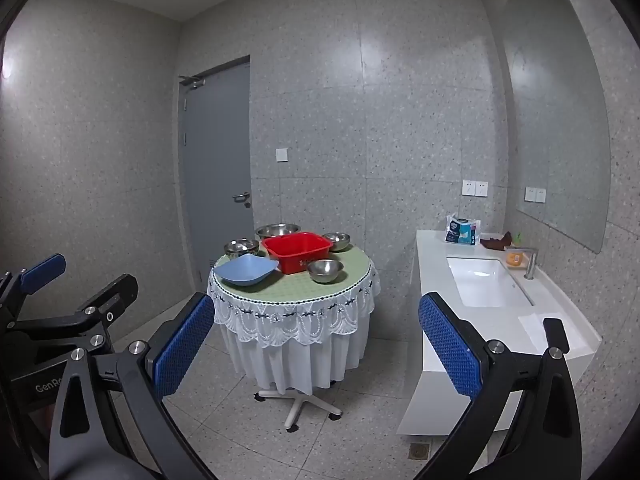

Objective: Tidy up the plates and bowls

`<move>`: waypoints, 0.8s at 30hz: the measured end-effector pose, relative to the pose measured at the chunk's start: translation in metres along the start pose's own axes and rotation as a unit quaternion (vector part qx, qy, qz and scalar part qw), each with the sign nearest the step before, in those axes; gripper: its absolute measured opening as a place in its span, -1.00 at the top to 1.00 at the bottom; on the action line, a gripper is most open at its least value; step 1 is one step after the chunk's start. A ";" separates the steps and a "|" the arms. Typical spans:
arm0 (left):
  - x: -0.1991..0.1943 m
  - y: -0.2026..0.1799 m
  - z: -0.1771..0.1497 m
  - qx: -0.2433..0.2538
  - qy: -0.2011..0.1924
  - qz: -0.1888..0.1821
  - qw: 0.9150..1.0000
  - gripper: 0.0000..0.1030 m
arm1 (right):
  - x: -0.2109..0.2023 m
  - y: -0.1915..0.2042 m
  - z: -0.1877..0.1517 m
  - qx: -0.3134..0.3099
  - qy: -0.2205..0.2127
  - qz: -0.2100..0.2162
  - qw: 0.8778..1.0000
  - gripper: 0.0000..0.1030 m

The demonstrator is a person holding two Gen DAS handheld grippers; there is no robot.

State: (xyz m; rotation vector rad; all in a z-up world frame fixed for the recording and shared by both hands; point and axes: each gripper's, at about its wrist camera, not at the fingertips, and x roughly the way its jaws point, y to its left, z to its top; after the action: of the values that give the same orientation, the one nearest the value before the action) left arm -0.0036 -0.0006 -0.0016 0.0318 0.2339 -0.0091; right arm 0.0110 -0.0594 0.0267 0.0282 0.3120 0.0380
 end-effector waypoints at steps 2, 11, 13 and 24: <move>0.001 0.000 0.002 0.000 0.000 0.000 1.000 -0.99 | 0.000 0.000 0.000 -0.001 -0.003 0.001 1.000 -1.00; 0.000 0.002 -0.001 0.000 -0.003 -0.001 1.000 -0.99 | -0.002 -0.008 0.003 0.003 -0.004 0.003 1.000 -1.00; 0.000 0.003 -0.002 0.000 -0.004 -0.001 1.000 -0.99 | -0.002 -0.008 0.004 0.004 -0.003 0.003 1.000 -1.00; -0.004 0.002 -0.001 -0.003 -0.005 -0.001 1.000 -0.99 | -0.004 -0.012 0.003 0.003 -0.004 0.001 1.000 -1.00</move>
State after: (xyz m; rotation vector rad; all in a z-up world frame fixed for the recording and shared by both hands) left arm -0.0072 0.0012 -0.0014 0.0261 0.2238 -0.0113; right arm 0.0082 -0.0718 0.0302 0.0348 0.3033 0.0393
